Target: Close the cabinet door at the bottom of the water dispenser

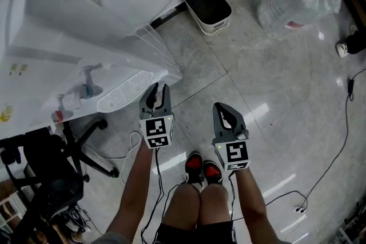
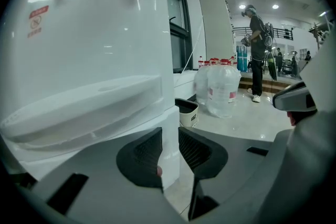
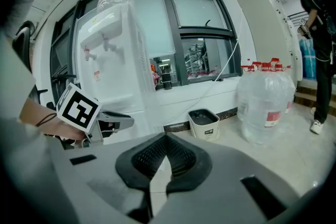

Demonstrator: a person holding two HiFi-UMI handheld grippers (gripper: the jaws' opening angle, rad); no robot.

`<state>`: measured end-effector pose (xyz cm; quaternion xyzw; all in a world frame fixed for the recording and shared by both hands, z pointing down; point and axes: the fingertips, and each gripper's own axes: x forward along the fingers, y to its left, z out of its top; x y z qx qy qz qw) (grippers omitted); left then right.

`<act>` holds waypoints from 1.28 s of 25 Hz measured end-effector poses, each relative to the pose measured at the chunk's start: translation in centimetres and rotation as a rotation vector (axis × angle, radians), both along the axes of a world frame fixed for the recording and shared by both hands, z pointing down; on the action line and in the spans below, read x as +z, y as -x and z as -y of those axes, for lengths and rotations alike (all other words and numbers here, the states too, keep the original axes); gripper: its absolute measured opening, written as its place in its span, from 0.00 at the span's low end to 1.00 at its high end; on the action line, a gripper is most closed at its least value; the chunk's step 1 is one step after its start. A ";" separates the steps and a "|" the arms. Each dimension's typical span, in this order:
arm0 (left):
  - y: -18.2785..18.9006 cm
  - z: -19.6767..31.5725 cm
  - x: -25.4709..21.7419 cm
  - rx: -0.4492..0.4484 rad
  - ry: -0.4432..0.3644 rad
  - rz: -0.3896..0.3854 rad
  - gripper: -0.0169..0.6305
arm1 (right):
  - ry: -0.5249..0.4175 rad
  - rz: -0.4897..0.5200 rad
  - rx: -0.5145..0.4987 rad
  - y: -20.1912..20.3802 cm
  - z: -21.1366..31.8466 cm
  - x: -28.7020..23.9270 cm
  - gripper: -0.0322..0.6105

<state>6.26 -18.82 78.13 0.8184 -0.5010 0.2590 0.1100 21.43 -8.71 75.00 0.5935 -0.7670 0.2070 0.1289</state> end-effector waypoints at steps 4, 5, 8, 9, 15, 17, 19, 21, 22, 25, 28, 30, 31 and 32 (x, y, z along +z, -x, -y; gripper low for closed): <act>0.3 0.2 0.2 -0.004 0.001 0.010 0.20 | -0.006 0.000 0.002 0.1 0.0 -0.2 0.07; 0.3 0.2 0.2 -0.006 0.003 0.009 0.20 | -0.005 -0.001 0.003 0.1 -0.1 -0.2 0.07; 0.1 0.0 -0.2 0.000 0.006 0.001 0.20 | 0.002 -0.008 0.009 -0.1 -0.4 -0.5 0.07; 0.1 -0.2 -0.4 0.002 0.009 0.000 0.20 | 0.005 -0.009 0.011 -0.1 -0.5 -0.8 0.07; 0.2 -2.3 -2.6 -0.001 0.038 -0.009 0.20 | 0.024 -0.017 0.009 -0.1 -1.8 -3.8 0.07; 0.3 -3.2 -3.9 0.000 0.047 -0.010 0.20 | 0.027 -0.022 0.002 0.0 -2.2 -5.5 0.07; 0.3 -4.0 -5.8 -0.003 0.051 -0.015 0.20 | 0.026 -0.026 -0.005 0.1 -2.6 -7.5 0.07; 0.2 -4.7 -8.3 -0.009 0.049 -0.026 0.20 | 0.021 -0.030 -0.014 0.1 -2.8 -9.9 0.07; 0.1 -4.9 -9.6 -0.011 0.046 -0.033 0.20 | 0.016 -0.031 -0.019 0.2 -2.8 -11.2 0.07; -0.1 -5.8 -13.7 -0.008 0.035 -0.045 0.20 | 0.003 -0.035 -0.038 0.8 -3.0 -15.2 0.07; 0.0 -6.4 -18.0 -0.019 0.016 -0.058 0.20 | -0.016 -0.037 -0.068 1.6 -2.8 -19.0 0.07; 0.1 -6.6 -20.8 -0.037 -0.002 -0.071 0.20 | -0.033 -0.039 -0.090 2.0 -2.5 -21.4 0.07; 0.3 -6.8 -22.1 -0.049 -0.010 -0.075 0.20 | -0.042 -0.040 -0.101 2.2 -2.4 -22.7 0.07; 0.6 -7.0 -23.5 -0.060 -0.017 -0.078 0.20 | -0.050 -0.042 -0.111 2.4 -2.4 -23.9 0.07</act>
